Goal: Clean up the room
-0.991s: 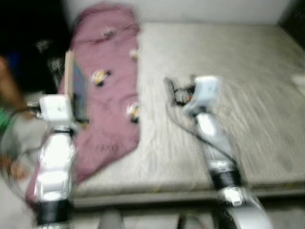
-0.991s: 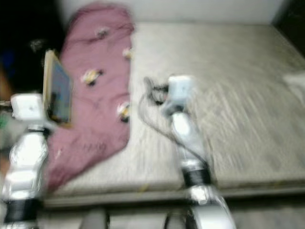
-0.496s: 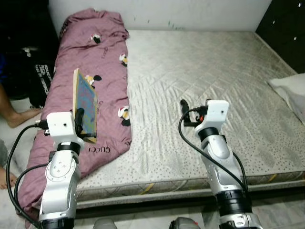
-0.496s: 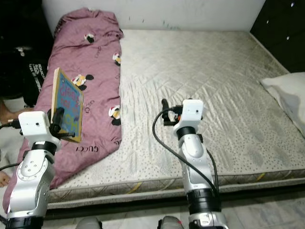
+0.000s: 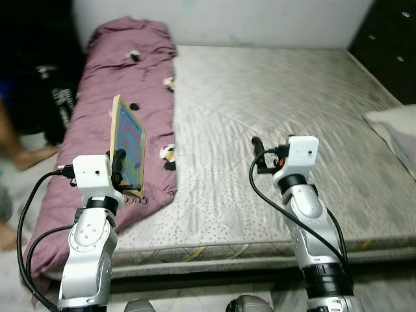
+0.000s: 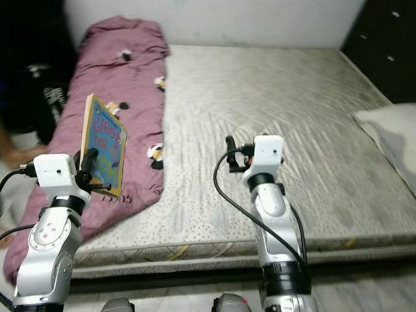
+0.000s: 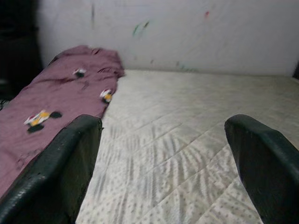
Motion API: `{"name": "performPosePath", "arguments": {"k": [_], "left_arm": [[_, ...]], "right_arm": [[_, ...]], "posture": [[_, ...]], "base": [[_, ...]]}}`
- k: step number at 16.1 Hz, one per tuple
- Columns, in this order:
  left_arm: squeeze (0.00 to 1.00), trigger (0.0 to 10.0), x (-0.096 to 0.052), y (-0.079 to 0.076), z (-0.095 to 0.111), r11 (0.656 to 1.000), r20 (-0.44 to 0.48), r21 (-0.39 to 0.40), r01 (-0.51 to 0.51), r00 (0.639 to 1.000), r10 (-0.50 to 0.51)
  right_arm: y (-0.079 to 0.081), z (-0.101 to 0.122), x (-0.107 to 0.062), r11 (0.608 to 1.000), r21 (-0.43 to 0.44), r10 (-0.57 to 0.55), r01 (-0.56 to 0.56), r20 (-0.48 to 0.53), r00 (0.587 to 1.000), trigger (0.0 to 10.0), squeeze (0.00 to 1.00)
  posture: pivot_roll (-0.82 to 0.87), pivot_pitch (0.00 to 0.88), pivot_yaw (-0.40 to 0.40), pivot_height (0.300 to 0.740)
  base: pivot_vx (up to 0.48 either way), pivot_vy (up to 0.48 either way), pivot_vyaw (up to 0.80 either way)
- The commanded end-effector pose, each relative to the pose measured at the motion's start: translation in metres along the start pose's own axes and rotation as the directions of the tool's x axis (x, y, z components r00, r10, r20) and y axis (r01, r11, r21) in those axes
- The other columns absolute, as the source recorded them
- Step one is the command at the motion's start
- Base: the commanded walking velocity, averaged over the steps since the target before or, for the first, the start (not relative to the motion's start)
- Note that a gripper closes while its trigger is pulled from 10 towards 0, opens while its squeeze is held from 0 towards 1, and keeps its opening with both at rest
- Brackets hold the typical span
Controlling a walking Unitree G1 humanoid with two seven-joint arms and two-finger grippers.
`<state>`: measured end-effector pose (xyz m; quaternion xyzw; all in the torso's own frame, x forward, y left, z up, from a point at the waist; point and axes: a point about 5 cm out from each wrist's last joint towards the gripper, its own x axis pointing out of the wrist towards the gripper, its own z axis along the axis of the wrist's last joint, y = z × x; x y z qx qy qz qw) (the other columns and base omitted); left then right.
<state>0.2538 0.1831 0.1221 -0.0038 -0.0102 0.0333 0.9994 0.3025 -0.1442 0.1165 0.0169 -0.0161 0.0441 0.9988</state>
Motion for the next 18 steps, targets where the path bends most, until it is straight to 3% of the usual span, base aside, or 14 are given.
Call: {"name": "performPosePath", "arguments": {"k": [1, 12, 18], "left_arm": [[0.00, 10.0, -0.0011, -0.0003, 0.0099, 1.000, 0.041, 0.000, 0.012, 0.999, -0.012], [0.00, 10.0, 0.0014, -0.0046, 0.0113, 1.000, 0.038, -0.019, 0.024, 0.999, -0.023], [0.00, 10.0, 0.0032, -0.0062, 0.0118, 0.999, 0.044, -0.026, 0.026, 0.999, -0.025]], "right_arm": [[0.0019, 0.0051, -0.0008, 1.000, -0.007, 0.013, -0.013, 0.012, 1.000, 10.0, 0.00], [0.0009, 0.0045, -0.0032, 1.000, -0.015, 0.021, -0.022, -0.010, 1.000, 10.0, 0.00], [0.0021, 0.0061, -0.0007, 0.999, -0.024, 0.032, -0.033, -0.003, 0.999, 10.0, 0.00]], "posture": [[-0.05, 0.000, -0.025, 0.740], [-0.06, 0.000, -0.033, 0.740], [-0.06, 0.000, -0.038, 0.740]], "base": [[0.000, -0.296, 0.54], [0.000, -0.294, 0.00], [0.000, -0.271, 0.61]]}}
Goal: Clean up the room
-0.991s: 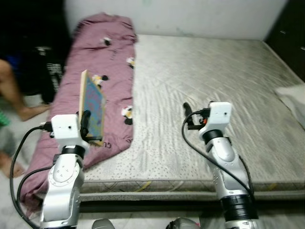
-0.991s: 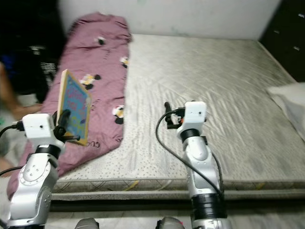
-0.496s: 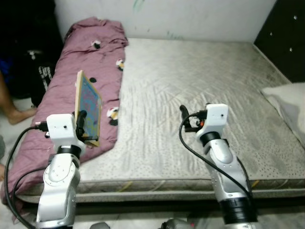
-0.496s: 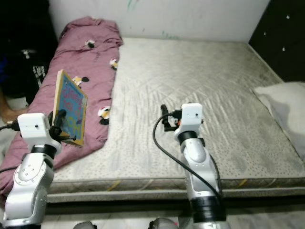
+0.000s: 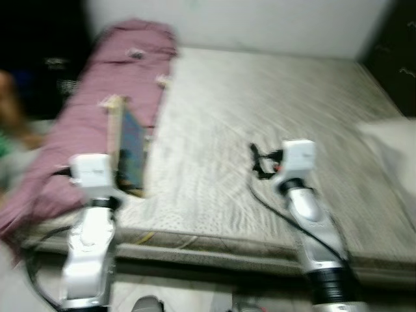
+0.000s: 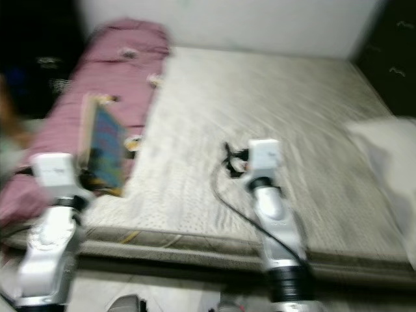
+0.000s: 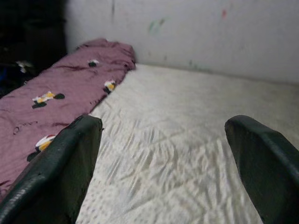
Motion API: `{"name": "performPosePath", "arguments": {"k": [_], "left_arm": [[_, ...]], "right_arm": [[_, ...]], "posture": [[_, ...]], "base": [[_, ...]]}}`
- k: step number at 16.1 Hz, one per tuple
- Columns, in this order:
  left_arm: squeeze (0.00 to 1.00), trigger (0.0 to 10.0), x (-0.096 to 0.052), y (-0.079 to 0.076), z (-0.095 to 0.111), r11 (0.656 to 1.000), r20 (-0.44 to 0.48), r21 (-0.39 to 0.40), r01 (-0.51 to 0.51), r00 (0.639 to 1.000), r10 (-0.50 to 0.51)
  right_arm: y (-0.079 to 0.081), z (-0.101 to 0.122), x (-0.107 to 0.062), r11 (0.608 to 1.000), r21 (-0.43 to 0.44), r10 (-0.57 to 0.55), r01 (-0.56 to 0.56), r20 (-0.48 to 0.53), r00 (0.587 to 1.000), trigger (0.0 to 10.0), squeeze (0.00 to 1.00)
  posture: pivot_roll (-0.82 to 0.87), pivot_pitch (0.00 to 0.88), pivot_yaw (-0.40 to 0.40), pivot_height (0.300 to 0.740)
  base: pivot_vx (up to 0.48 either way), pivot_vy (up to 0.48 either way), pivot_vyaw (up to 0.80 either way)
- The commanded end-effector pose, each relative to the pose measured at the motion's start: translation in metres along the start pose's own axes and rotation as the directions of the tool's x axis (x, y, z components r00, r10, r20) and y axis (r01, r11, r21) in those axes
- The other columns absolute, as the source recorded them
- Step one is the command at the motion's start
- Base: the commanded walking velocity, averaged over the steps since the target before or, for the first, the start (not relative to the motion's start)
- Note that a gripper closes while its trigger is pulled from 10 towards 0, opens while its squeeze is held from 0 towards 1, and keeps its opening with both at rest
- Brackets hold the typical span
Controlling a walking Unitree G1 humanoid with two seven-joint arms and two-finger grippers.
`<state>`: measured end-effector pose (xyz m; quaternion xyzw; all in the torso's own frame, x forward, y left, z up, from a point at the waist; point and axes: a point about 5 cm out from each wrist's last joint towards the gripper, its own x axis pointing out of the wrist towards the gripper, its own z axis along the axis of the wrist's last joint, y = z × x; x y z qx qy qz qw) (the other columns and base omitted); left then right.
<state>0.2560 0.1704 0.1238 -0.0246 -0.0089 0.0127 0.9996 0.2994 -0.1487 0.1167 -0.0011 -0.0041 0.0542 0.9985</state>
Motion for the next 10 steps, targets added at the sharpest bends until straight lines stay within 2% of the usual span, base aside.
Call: {"name": "performPosePath", "arguments": {"k": [1, 9, 10], "left_arm": [[0.00, 10.0, 0.0020, 0.0060, 0.0104, 1.000, 0.047, 0.016, -0.014, 0.999, 0.013], [0.00, 10.0, 0.0023, 0.0046, 0.0101, 1.000, 0.047, 0.014, -0.012, 0.999, 0.011], [0.00, 10.0, 0.0022, 0.0048, 0.0101, 1.000, 0.047, 0.014, -0.012, 0.999, 0.011]], "right_arm": [[0.0059, 0.0057, 0.0029, 1.000, 0.009, 0.012, -0.012, 0.023, 1.000, 10.0, 0.00], [0.0052, 0.0045, 0.0024, 1.000, 0.004, 0.015, -0.015, 0.019, 1.000, 10.0, 0.00], [0.0054, 0.0045, 0.0024, 1.000, 0.004, 0.015, -0.015, 0.019, 1.000, 10.0, 0.00]], "posture": [[-0.06, 0.000, -0.038, 0.740], [-0.06, 0.000, -0.040, 0.740], [-0.06, 0.000, -0.040, 0.740]], "base": [[0.000, -0.255, 0.44], [0.000, -0.261, 0.44], [0.000, -0.266, 0.00]]}}
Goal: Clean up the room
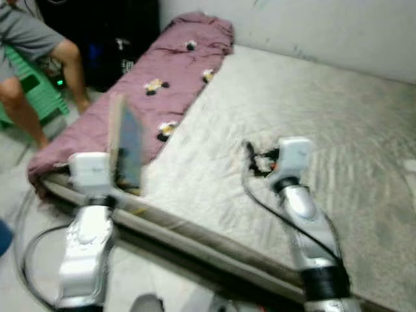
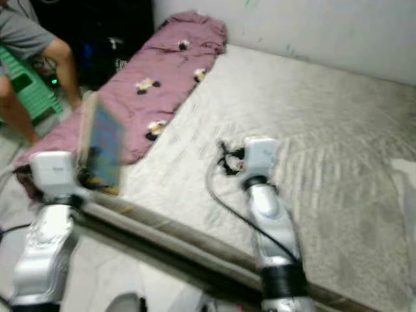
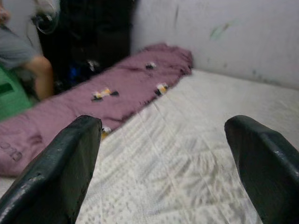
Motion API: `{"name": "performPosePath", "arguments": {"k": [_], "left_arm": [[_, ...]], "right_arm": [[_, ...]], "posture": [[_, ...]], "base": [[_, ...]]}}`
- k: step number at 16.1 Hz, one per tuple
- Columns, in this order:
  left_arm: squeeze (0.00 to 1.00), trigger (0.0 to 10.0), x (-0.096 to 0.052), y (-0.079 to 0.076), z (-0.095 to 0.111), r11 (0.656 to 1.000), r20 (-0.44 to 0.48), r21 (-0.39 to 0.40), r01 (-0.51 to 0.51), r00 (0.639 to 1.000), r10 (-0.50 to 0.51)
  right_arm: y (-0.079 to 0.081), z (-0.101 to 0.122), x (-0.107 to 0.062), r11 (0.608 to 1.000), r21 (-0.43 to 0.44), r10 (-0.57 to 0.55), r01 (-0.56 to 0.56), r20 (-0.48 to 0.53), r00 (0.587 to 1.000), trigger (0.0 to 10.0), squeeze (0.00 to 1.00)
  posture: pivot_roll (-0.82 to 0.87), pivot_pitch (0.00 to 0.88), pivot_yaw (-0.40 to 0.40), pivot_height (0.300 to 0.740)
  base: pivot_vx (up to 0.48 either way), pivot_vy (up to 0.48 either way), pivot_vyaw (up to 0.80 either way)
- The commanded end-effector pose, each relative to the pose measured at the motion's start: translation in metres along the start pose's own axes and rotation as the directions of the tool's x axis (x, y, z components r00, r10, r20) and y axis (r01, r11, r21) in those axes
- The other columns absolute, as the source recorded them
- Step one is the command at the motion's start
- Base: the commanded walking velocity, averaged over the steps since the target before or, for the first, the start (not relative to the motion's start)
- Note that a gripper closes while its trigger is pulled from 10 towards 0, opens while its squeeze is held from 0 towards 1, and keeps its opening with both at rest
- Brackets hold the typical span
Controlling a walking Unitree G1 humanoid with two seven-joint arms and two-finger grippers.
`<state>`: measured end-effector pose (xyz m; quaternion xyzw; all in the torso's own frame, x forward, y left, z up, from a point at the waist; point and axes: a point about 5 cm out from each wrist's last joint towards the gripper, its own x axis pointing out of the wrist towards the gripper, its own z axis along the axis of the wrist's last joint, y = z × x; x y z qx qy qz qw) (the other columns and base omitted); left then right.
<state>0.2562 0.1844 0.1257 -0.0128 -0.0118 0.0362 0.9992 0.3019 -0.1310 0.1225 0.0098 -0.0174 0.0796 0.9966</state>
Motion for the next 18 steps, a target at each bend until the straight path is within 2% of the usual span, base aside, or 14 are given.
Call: {"name": "performPosePath", "arguments": {"k": [1, 3, 15, 18], "left_arm": [[0.00, 10.0, 0.0012, -0.0088, 0.0076, 0.999, 0.040, -0.011, 0.034, 0.999, -0.033], [0.00, 10.0, 0.0013, -0.0093, 0.0078, 0.999, 0.042, -0.013, 0.035, 0.999, -0.034], [0.00, 10.0, 0.0033, -0.0136, 0.0095, 0.998, 0.061, -0.021, 0.051, 0.997, -0.049], [0.00, 10.0, 0.0043, -0.0140, 0.0100, 0.998, 0.065, -0.021, 0.053, 0.997, -0.051]], "right_arm": [[-0.0118, -0.0012, -0.0027, 0.999, -0.014, -0.038, 0.038, -0.011, 0.999, 10.0, 0.00], [-0.0124, -0.0025, -0.0026, 0.999, 0.003, -0.049, 0.049, -0.021, 0.999, 10.0, 0.00], [-0.0149, -0.0009, 0.0011, 0.998, 0.005, -0.067, 0.068, -0.018, 0.998, 10.0, 0.00], [-0.0145, -0.0005, 0.0016, 0.998, 0.001, -0.066, 0.066, -0.016, 0.998, 10.0, 0.00]], "posture": [[-0.06, 0.000, -0.040, 0.740], [-0.06, 0.000, -0.040, 0.740], [-0.06, 0.000, -0.042, 0.740], [-0.06, 0.000, -0.042, 0.740]], "base": [[0.000, -0.270, 0.00], [0.000, -0.131, 0.00], [0.000, 0.000, -0.80], [0.000, -0.181, 0.00]]}}
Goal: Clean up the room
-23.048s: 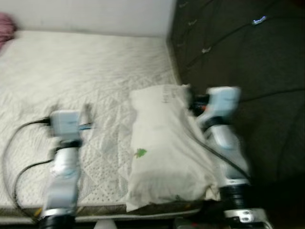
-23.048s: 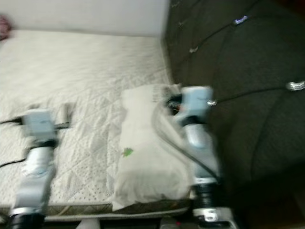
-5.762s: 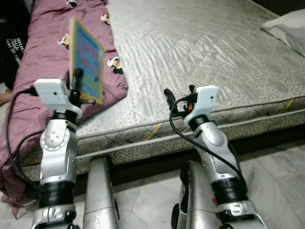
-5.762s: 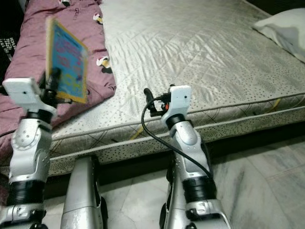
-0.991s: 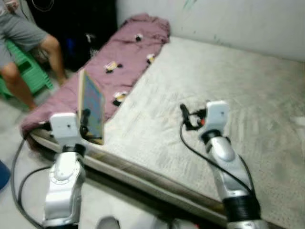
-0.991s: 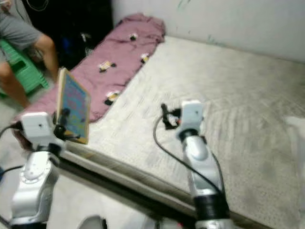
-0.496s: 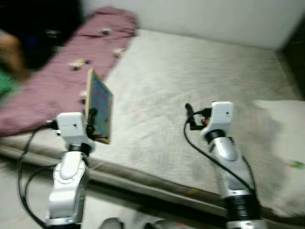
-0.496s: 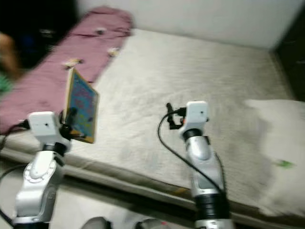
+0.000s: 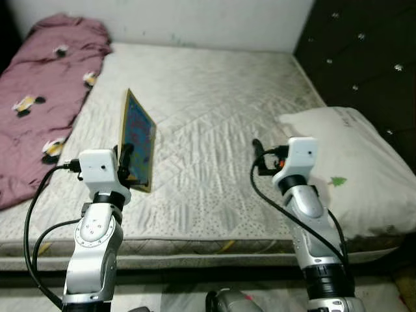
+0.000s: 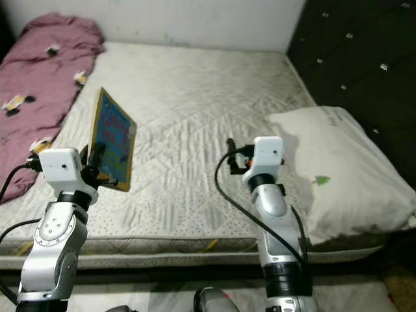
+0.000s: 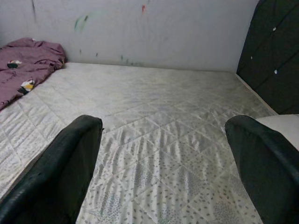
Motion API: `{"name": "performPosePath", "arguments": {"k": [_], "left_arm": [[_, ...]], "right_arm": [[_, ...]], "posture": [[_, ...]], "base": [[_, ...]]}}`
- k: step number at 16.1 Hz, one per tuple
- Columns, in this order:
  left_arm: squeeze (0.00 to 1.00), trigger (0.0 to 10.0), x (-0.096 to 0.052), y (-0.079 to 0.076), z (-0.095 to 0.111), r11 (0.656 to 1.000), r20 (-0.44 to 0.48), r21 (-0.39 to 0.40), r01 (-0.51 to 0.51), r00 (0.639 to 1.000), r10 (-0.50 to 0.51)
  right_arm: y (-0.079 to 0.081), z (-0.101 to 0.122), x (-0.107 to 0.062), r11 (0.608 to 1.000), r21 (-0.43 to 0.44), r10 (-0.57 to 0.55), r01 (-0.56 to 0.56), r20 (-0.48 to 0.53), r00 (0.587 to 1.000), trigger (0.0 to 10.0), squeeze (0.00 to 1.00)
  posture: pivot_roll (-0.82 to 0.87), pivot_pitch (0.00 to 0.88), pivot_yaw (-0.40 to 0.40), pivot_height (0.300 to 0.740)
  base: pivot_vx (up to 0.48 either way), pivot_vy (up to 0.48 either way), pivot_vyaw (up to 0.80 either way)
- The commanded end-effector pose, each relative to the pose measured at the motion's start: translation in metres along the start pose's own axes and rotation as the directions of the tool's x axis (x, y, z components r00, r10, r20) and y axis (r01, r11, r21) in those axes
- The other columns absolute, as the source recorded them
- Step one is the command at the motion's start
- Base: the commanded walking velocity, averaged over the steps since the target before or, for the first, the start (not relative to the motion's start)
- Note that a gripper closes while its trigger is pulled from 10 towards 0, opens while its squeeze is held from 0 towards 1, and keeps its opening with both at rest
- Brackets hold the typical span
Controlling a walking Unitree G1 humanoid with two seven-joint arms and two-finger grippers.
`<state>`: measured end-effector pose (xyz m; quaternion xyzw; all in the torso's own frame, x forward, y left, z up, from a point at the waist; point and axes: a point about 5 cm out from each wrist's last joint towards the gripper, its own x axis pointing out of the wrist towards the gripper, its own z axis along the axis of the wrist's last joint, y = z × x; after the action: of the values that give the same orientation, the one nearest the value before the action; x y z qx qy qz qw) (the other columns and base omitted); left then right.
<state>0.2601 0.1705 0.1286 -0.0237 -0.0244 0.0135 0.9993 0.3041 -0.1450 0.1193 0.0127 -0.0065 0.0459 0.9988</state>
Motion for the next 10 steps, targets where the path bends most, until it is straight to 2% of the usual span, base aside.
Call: {"name": "performPosePath", "arguments": {"k": [1, 10], "left_arm": [[0.00, 10.0, 0.0017, 0.0000, 0.0074, 1.000, 0.041, -0.001, 0.007, 0.999, -0.007], [0.00, 10.0, 0.0022, -0.0004, 0.0080, 1.000, 0.045, -0.002, 0.008, 0.999, -0.008]], "right_arm": [[-0.0003, 0.0025, 0.0020, 1.000, -0.005, 0.002, -0.002, 0.005, 1.000, 10.0, 0.00], [-0.0013, 0.0033, 0.0029, 1.000, -0.011, 0.002, -0.002, 0.009, 1.000, 10.0, 0.00]], "posture": [[-0.06, 0.000, -0.043, 0.740], [-0.06, 0.000, -0.046, 0.740]], "base": [[0.000, -0.289, 0.00], [0.000, -0.316, 0.00]]}}
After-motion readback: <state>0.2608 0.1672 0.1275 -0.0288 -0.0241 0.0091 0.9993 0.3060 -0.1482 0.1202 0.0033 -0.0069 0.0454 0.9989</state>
